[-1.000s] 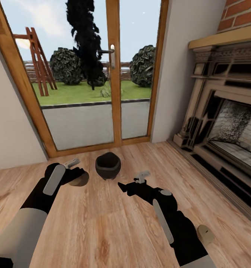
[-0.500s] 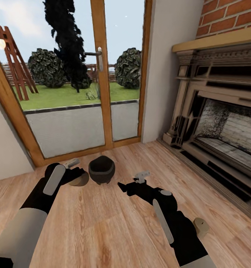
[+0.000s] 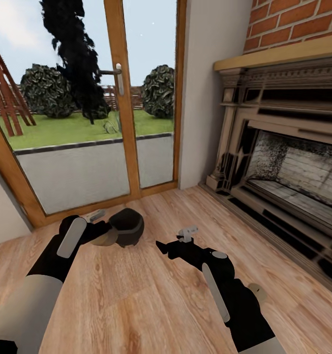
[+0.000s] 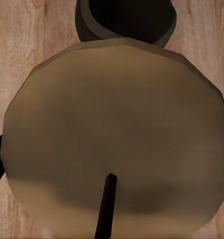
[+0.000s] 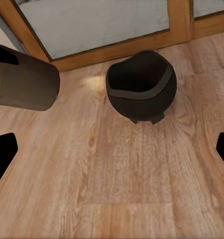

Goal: Place each of the two pumpkins and all three candles from the living room inside a cabinet in the living room (use any cabinet), then make sure every cabinet is closed, and position the cauldron so it is next to a table in the living room.

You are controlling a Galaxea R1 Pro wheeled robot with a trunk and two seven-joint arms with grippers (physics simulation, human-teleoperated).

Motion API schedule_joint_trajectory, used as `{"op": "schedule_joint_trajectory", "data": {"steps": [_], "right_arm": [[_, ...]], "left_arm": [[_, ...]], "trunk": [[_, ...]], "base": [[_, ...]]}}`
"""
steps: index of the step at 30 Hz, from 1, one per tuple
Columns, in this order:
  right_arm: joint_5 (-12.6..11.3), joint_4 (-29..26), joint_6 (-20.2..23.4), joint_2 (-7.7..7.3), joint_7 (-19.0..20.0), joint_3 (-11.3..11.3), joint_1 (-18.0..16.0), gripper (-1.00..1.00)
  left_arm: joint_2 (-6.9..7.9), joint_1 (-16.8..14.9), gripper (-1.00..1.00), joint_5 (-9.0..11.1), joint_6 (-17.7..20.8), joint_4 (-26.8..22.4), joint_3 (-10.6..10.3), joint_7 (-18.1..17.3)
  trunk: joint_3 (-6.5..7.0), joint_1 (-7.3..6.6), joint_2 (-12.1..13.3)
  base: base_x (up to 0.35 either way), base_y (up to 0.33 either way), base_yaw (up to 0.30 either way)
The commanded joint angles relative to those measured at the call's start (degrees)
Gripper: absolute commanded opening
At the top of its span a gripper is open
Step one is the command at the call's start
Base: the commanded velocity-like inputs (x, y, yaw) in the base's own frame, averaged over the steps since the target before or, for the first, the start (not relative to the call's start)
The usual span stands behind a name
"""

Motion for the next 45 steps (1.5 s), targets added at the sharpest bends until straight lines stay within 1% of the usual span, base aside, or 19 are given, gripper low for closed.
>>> {"op": "schedule_joint_trajectory", "data": {"steps": [1, 6, 11, 24, 32, 45], "right_arm": [[0.00, 0.00, 0.00, 0.00, 0.00, 0.00, 0.00, 1.00], [-0.01, 0.01, 0.00, 0.00, 0.00, 0.00, 0.00, 1.00], [-0.01, 0.01, 0.00, 0.07, -0.09, 0.06, 0.00, 1.00], [-0.30, -0.09, 0.10, 0.11, -0.03, 0.02, 0.08, 1.00], [-0.27, -0.35, 0.00, 0.09, 0.09, 0.09, 0.26, 1.00], [-0.27, -0.26, 0.00, 0.09, 0.17, 0.09, 0.26, 1.00]], "left_arm": [[0.00, -0.01, -1.00, -0.11, 0.07, -0.01, -0.02, -0.10], [0.00, 0.00, -1.00, -0.10, 0.08, -0.04, -0.04, -0.10], [0.00, 0.00, -1.00, -0.10, 0.08, 0.02, -0.04, -0.10], [-0.07, -0.01, -1.00, -0.07, 0.08, 0.05, -0.05, -0.10], [-0.14, -0.01, -1.00, -0.01, 0.08, 0.14, -0.12, -0.10], [-0.18, -0.01, -1.00, -0.01, 0.08, 0.14, -0.13, -0.10]], "trunk": [[0.00, 0.00, 0.00], [-0.01, 0.00, 0.00], [-0.17, 0.00, 0.00], [-1.02, 0.00, 0.00], [-1.24, 0.00, 0.00], [-2.41, 0.00, 0.00]], "base": [[0.128, 0.083, -0.176], [0.202, 0.142, -0.245], [0.049, 0.029, -0.063], [0.001, 0.001, 0.105], [0.000, 0.000, -0.038], [0.000, 0.000, -0.012]]}}
